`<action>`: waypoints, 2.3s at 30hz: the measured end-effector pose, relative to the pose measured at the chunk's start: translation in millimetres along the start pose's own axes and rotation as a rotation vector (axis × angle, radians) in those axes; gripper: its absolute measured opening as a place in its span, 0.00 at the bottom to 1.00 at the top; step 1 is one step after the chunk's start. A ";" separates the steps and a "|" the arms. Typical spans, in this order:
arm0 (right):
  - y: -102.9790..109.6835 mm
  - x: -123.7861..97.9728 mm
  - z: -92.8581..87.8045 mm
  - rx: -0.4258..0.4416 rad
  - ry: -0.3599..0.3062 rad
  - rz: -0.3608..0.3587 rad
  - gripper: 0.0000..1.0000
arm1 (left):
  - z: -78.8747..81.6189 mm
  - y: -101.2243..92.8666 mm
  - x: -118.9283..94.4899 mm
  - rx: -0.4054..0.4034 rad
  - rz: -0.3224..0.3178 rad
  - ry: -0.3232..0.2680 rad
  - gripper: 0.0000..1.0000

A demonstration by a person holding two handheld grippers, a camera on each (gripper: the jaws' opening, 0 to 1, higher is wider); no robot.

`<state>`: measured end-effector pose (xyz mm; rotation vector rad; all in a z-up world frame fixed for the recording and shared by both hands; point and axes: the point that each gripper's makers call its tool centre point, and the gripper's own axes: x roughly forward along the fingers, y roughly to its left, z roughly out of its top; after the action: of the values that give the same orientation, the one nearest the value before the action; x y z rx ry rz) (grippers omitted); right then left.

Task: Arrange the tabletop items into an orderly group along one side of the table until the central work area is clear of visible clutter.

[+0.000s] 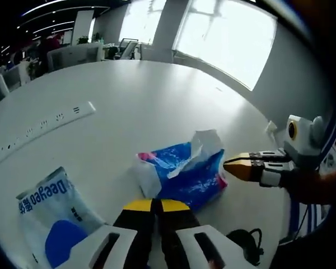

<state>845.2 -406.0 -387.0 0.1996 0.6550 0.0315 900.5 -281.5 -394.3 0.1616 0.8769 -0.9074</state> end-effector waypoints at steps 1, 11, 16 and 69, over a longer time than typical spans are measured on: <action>0.2 0.1 -0.1 -0.001 0.001 0.000 0.00 | 0.2 -0.5 0.0 0.000 0.001 0.000 0.00; -2.8 -10.6 11.4 -0.045 -0.048 -0.016 0.00 | 13.0 -7.8 -11.1 -0.021 -0.001 -0.049 0.00; -4.5 -20.7 19.9 -0.048 -0.085 -0.022 0.00 | 20.7 -15.1 -17.9 -0.020 0.001 -0.079 0.00; -66.3 -26.4 22.8 -0.283 -0.014 -0.021 0.00 | 23.5 -69.7 12.5 -0.061 0.009 -0.117 0.00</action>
<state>835.9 -477.3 -366.3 -0.0801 0.6309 0.1016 866.5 -344.1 -372.2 0.0593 0.7937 -0.8726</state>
